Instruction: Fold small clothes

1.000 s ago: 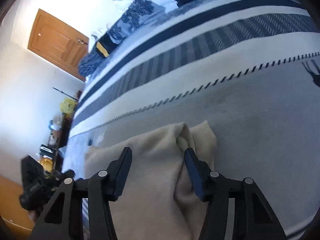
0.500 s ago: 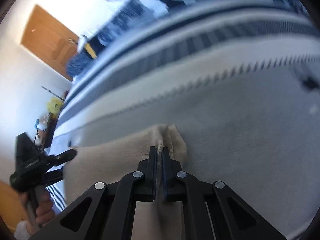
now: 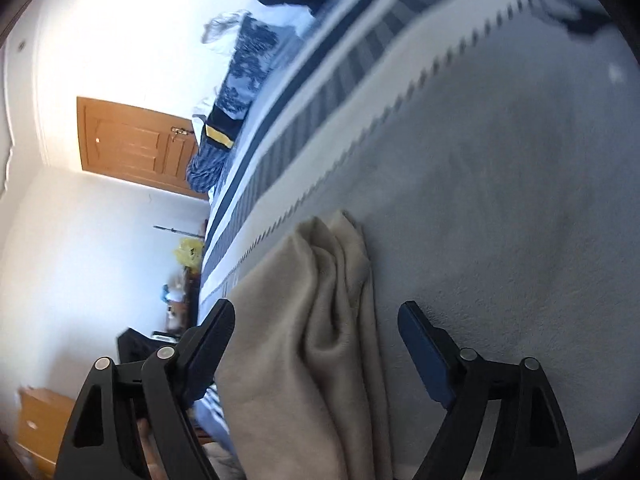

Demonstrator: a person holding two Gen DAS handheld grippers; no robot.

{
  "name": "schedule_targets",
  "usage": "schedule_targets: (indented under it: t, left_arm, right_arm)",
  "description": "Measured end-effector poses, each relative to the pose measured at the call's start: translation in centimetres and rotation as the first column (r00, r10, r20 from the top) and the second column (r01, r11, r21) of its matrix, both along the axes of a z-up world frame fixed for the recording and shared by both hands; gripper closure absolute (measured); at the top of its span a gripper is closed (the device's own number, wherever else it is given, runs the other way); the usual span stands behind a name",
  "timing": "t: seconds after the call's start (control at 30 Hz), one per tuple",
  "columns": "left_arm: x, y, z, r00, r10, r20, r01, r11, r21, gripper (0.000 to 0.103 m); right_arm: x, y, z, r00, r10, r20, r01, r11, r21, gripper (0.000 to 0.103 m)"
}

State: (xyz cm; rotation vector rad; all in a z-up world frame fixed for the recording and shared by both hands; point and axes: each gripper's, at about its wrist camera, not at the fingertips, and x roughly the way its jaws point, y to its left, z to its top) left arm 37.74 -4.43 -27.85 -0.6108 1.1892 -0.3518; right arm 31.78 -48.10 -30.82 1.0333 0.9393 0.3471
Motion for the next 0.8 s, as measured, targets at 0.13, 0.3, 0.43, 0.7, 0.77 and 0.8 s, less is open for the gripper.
schedule_targets:
  t: [0.13, 0.3, 0.43, 0.7, 0.77, 0.8]
  left_arm:
    - [1.1, -0.2, -0.8, 0.998, 0.002, -0.062, -0.005, 0.999, -0.048, 0.063]
    - [0.2, 2.2, 3.6, 1.000, -0.007, 0.003, 0.007, 0.991, -0.134, 0.078]
    - [0.7, 5.7, 8.2, 0.996, 0.014, 0.092, 0.000, 0.988, -0.152, 0.079]
    - [10.5, 9.4, 12.1, 0.991, 0.047, 0.128, -0.041, 0.998, -0.050, 0.079]
    - [12.6, 9.9, 10.3, 0.992, 0.069, 0.101, -0.067, 0.997, -0.022, 0.075]
    - [13.1, 9.9, 9.1, 0.992, 0.096, 0.081, -0.097, 0.995, 0.014, 0.074]
  right_arm:
    - [1.2, 2.2, -1.7, 0.996, 0.060, -0.066, -0.063, 0.997, -0.035, 0.074]
    - [1.5, 3.3, 0.5, 0.995, 0.083, -0.057, -0.088, 0.992, -0.092, 0.081]
    - [2.1, 5.9, 5.8, 0.991, 0.126, 0.042, -0.120, 0.985, -0.124, 0.082]
    - [12.5, 12.1, 10.6, 0.981, 0.175, 0.088, -0.157, 0.972, -0.174, 0.084]
    - [15.4, 13.4, 10.4, 0.981, 0.182, 0.072, -0.163, 0.963, -0.214, 0.084]
    - [16.5, 13.9, 10.1, 0.981, 0.184, 0.065, -0.163, 0.955, -0.248, 0.083]
